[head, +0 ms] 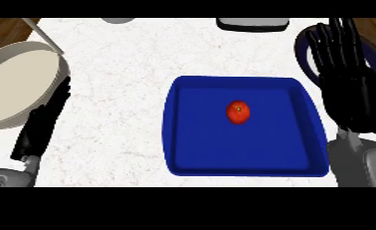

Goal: Pick the tomato from the tray and place it in the plate

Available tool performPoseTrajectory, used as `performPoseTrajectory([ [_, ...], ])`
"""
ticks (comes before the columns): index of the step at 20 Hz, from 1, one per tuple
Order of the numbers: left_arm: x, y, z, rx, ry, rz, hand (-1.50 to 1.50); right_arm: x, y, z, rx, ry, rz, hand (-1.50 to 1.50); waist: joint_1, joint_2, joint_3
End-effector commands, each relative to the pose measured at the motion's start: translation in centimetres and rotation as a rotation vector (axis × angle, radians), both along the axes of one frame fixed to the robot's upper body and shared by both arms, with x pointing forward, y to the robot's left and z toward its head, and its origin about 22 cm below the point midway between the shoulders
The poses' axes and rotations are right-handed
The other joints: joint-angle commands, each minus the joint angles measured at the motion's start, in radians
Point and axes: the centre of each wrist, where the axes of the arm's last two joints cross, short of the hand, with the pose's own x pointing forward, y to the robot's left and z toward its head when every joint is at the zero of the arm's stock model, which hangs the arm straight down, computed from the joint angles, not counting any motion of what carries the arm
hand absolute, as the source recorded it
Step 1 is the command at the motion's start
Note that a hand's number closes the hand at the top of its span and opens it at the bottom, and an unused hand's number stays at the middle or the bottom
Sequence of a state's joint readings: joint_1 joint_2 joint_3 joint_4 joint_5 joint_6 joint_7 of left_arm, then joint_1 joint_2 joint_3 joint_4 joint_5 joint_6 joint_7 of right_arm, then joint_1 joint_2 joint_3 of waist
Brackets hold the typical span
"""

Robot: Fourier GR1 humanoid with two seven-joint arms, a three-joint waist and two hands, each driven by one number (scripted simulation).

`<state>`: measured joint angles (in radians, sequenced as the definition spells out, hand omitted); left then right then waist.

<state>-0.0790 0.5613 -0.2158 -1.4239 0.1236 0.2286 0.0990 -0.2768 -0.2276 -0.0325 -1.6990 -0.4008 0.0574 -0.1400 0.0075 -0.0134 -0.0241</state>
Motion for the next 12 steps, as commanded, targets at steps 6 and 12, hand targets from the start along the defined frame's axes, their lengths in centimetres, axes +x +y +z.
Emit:
performPoseTrajectory([
  [6,0.9,-5.4,-1.2,-0.211,-0.003,0.034,0.0,2.6,5.1,-1.6,-0.26,0.254,0.659,1.5,0.066,0.038,0.023],
  [12,0.3,-7.3,-2.5,-0.279,0.037,0.057,0.0,2.1,0.4,-3.2,-0.778,-0.083,0.271,1.5,0.026,0.033,0.028],
])
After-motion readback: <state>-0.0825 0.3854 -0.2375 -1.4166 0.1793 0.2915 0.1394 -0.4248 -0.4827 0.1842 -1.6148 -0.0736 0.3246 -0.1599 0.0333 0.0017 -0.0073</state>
